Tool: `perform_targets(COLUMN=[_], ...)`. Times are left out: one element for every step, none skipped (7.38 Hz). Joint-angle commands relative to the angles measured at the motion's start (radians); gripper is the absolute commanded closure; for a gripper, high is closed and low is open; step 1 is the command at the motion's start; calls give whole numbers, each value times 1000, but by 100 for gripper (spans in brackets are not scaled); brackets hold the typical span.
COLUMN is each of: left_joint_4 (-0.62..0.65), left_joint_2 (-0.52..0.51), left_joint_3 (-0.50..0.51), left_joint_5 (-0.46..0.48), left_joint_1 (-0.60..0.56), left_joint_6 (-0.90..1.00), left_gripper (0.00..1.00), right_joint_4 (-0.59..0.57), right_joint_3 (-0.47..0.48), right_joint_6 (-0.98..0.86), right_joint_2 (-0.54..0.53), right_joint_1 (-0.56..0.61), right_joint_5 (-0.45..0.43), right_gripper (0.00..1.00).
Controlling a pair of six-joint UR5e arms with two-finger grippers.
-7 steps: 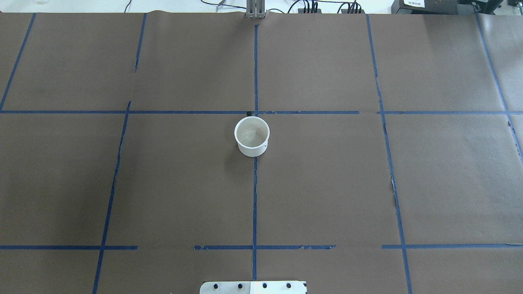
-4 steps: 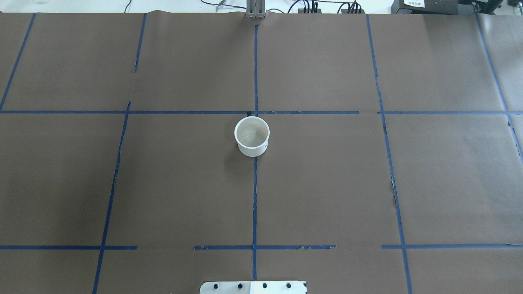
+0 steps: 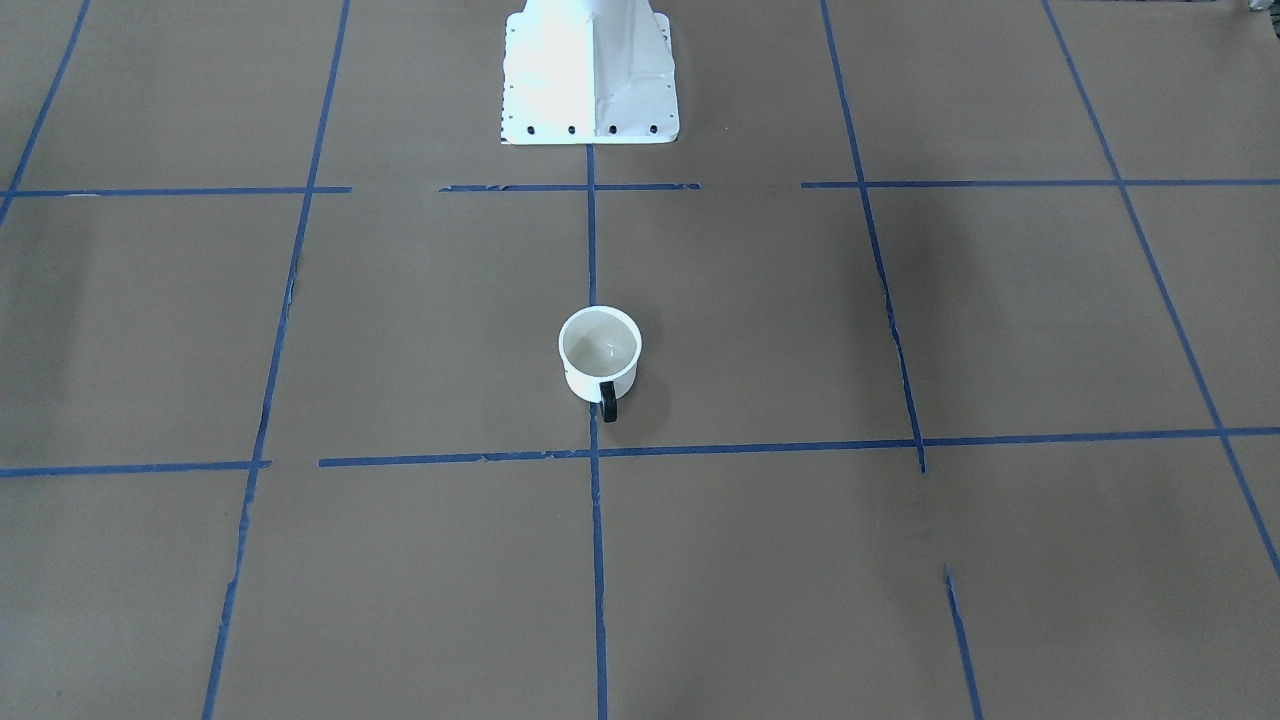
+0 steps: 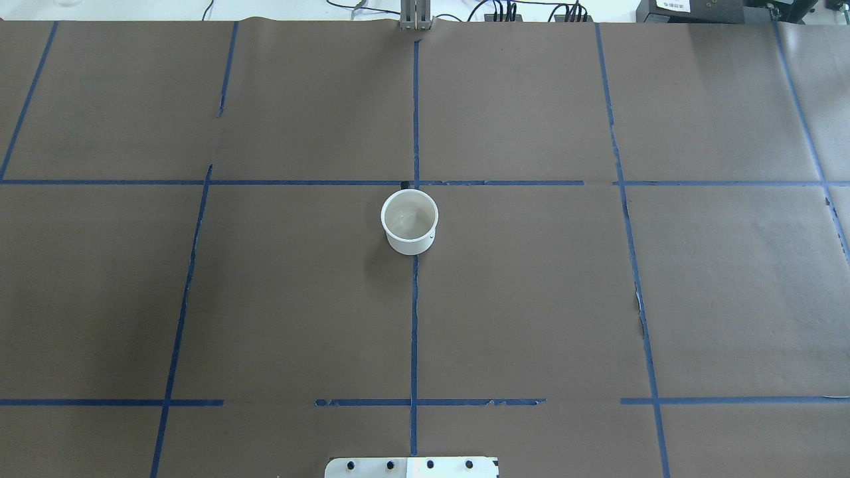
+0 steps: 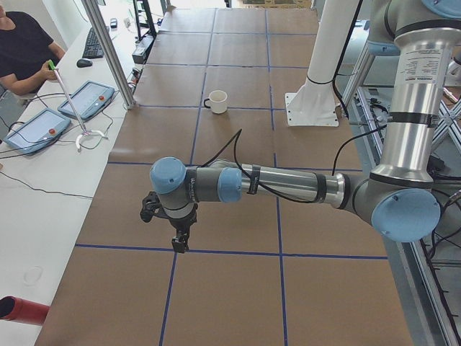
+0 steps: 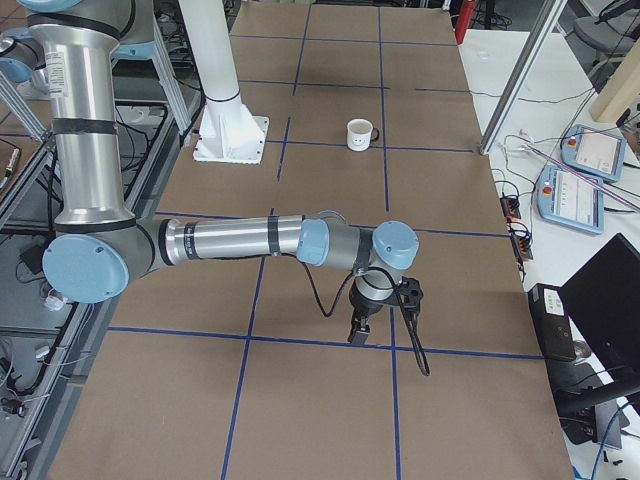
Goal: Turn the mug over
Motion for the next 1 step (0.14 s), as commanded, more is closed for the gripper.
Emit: perform_targets(left_joint_4=[0], left_joint_2=[-1], left_joint_3=[-1], left_joint_5=[-1], left_joint_1=[0], left_joint_6=[0], left_gripper=[0], right_joint_4=[0], right_joint_3=[0], right_joint_6=[0], right_joint_2=[0], right_joint_1=[0], right_joint_5=[0], right_gripper=[0])
